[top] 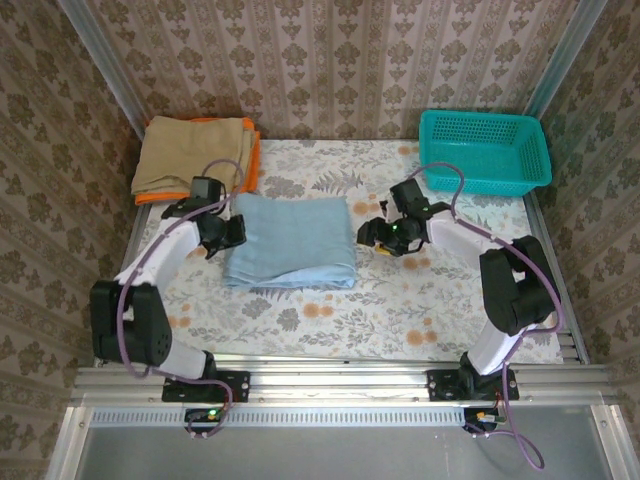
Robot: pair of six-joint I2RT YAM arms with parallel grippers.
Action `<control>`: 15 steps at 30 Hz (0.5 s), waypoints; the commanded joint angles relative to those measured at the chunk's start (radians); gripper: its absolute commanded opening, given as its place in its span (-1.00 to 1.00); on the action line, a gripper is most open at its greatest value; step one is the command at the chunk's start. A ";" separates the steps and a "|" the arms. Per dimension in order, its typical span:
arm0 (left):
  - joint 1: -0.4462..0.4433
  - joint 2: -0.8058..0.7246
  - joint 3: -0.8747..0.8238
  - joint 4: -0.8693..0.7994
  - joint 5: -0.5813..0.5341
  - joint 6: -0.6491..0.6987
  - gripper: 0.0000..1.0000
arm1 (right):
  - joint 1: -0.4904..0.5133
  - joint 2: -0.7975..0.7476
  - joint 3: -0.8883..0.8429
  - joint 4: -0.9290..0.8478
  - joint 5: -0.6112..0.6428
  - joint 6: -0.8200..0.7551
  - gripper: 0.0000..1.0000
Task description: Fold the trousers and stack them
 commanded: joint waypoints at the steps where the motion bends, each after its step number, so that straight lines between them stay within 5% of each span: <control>1: 0.004 0.090 -0.038 0.072 -0.003 0.019 -1.00 | 0.057 0.012 -0.006 -0.047 0.051 -0.058 0.22; 6: 0.060 0.157 -0.085 0.136 -0.108 -0.016 -1.00 | 0.154 0.050 -0.008 -0.030 0.045 -0.074 0.26; 15: 0.096 0.183 -0.115 0.175 -0.121 -0.042 -0.11 | 0.236 0.190 0.004 -0.161 0.200 -0.097 0.23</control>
